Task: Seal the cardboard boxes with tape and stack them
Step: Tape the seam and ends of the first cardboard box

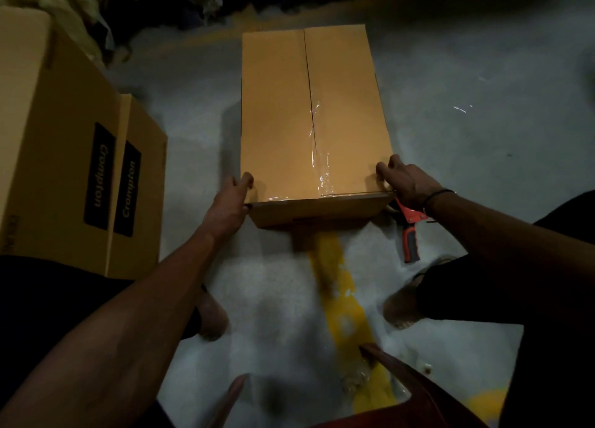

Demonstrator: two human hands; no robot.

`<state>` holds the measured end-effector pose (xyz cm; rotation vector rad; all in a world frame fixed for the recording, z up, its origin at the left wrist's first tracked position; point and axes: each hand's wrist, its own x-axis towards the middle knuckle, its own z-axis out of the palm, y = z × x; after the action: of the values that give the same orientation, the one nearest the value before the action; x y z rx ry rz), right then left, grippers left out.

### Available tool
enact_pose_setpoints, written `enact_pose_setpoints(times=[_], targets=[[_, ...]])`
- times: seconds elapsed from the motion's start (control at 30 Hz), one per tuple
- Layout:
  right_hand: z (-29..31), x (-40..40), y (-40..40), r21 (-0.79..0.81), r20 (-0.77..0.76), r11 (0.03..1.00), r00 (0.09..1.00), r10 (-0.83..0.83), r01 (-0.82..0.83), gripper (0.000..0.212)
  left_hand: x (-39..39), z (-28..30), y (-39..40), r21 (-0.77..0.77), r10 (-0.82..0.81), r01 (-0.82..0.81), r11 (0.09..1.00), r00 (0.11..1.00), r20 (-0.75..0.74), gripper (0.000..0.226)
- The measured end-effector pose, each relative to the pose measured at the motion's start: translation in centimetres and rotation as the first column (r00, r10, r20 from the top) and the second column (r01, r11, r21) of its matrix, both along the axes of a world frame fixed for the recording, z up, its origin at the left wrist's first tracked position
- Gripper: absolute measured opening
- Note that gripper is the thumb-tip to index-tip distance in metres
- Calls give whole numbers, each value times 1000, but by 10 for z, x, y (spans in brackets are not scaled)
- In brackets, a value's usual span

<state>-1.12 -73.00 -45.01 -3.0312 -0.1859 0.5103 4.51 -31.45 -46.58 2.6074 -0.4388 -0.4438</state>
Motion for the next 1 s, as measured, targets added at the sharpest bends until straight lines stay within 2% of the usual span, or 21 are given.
enact_pose_setpoints(times=[0.33,0.4,0.53,0.67,0.77,0.87,0.9,1.0], targets=[[-3,-1,2,37,-26,996,996,-85,86,44,-1,2,-19,144,53,-53,988,999,3,45],[-2,-1,0,48,-44,994,995,-92,94,45,0,4,-20,161,54,-50,986,998,-20,52],[2,-1,-3,97,-78,985,988,-133,140,54,3,6,-18,228,-24,40,973,997,-71,81],[2,-4,-1,147,-59,972,982,-177,184,55,2,-1,-14,229,-27,17,973,999,40,56],[-4,-5,-6,206,-36,942,964,-264,266,52,2,-4,-20,225,25,-41,974,997,75,50],[-6,-7,-15,351,-19,847,908,-419,398,60,1,-4,-29,229,102,-107,968,994,30,52],[-6,-10,-17,413,-39,791,876,-480,452,61,1,-1,-33,225,135,-129,966,991,-13,62],[-7,-23,-27,559,-227,510,712,-665,654,58,0,15,-45,222,187,-157,962,975,-122,106]])
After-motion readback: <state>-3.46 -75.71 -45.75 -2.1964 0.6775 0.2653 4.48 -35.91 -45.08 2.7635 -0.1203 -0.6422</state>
